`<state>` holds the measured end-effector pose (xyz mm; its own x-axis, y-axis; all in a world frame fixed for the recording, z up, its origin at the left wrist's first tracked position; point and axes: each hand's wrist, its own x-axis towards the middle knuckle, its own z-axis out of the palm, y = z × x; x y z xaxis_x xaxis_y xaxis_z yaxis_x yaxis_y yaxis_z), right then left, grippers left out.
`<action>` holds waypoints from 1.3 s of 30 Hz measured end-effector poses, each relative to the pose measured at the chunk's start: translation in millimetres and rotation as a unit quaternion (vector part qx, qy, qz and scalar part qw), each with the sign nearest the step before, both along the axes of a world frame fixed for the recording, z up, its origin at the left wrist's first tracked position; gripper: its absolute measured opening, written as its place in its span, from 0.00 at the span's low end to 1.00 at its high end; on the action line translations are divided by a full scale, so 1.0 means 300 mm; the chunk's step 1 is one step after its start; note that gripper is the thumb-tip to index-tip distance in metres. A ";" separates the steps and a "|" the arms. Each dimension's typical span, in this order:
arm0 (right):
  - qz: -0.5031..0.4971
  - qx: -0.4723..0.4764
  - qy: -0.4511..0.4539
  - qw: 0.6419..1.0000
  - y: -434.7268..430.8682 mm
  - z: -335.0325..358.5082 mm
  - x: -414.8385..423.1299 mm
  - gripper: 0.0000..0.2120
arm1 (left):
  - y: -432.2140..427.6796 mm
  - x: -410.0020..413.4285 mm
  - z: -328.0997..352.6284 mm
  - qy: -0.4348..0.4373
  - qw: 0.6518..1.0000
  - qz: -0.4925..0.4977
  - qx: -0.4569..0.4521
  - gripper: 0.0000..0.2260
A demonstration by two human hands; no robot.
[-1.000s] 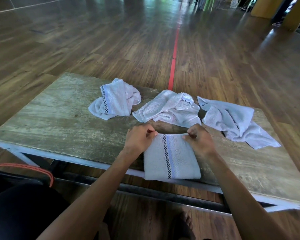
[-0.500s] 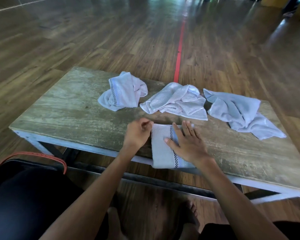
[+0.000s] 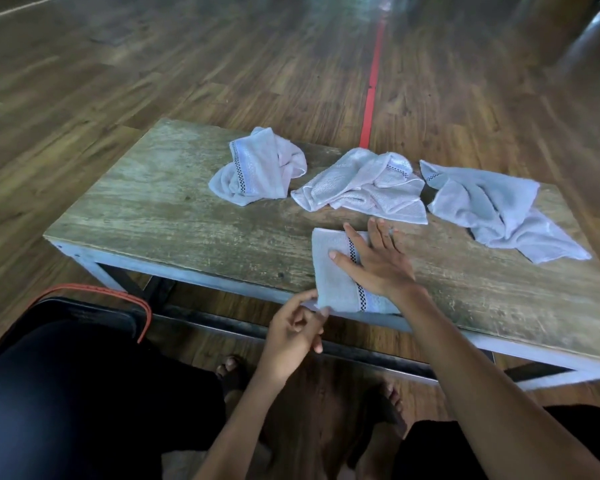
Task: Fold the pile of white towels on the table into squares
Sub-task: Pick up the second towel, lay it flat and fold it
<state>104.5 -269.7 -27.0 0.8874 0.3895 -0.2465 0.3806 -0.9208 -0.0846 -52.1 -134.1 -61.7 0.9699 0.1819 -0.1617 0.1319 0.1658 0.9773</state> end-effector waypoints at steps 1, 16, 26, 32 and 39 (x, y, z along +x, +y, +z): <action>-0.001 0.002 -0.002 1.000 0.000 -0.002 0.000 0.38 | 0.003 0.007 0.001 -0.002 1.000 -0.017 -0.015 0.13; -0.017 0.009 -0.028 0.999 0.007 -0.016 -0.001 0.37 | -0.004 0.038 -0.055 0.049 0.997 -0.026 0.044 0.08; -0.035 0.000 -0.042 0.999 0.017 -0.016 -0.007 0.37 | -0.034 0.038 -0.029 0.036 0.995 0.068 0.059 0.08; -0.045 -0.002 -0.052 0.998 0.023 -0.020 -0.010 0.37 | -0.034 0.046 -0.022 0.015 0.996 0.090 0.003 0.09; -0.049 0.019 -0.046 0.998 0.020 -0.019 -0.008 0.37 | -0.013 0.048 -0.013 0.025 0.995 0.094 -0.018 0.17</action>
